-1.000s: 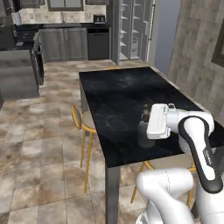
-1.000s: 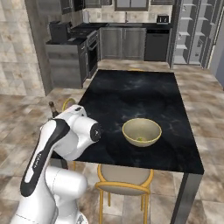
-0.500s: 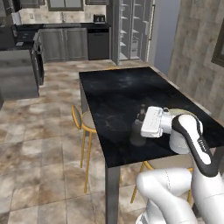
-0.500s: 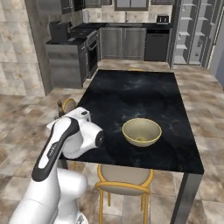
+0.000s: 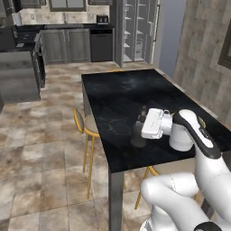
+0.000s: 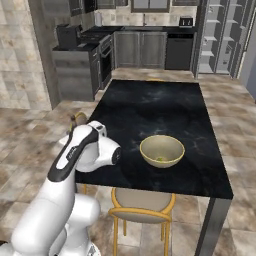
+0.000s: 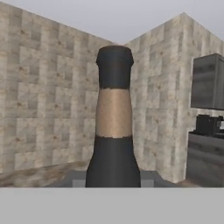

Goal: There is a bowl on the dining counter. Grab a lemon wedge from the fridge and place it in the bowl. Then get the liquor bottle and glass cup from the cabinet and place them next to the bowl.

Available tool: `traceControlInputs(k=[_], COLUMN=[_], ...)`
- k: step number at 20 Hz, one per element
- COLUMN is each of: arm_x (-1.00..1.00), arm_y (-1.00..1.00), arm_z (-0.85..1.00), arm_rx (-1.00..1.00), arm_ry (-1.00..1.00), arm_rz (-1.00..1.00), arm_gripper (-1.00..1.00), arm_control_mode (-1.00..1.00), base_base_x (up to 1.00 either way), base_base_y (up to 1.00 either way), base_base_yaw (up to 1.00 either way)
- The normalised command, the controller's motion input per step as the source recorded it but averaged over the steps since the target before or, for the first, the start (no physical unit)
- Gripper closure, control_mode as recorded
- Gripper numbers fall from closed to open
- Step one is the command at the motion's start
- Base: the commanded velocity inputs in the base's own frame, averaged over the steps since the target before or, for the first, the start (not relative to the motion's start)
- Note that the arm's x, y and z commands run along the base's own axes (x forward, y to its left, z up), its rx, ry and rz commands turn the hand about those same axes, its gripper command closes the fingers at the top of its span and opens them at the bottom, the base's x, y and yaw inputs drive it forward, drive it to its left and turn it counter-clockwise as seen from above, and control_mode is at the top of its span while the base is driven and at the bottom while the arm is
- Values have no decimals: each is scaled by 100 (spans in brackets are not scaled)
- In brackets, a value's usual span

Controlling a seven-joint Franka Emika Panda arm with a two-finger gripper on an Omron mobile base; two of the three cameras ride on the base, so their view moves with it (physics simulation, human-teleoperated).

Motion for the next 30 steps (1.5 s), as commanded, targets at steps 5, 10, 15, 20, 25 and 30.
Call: traceControlInputs(k=[5, 10, 15, 20, 25, 30], arm_x=[16, 11, 4, 9, 12, 8], arm_y=[-2, -4, -1, -1, -5, -8], arm_z=[-28, -19, -2, 0, 0, -5], arm_rx=[-4, -3, 0, 0, 0, 0], arm_ry=[-8, -9, -9, -1, 2, 5], arm_rz=[0, 0, 0, -2, -3, -2], arm_gripper=[100, 100, 100, 100, 100, 100], arm_control_mode=[-100, -100, -100, -100, -100, -100], base_base_x=[0, 0, 0, 0, 0, 0], base_base_y=[0, 0, 0, 0, 0, 0], base_base_yaw=[0, 0, 0, 0, 0, 0])
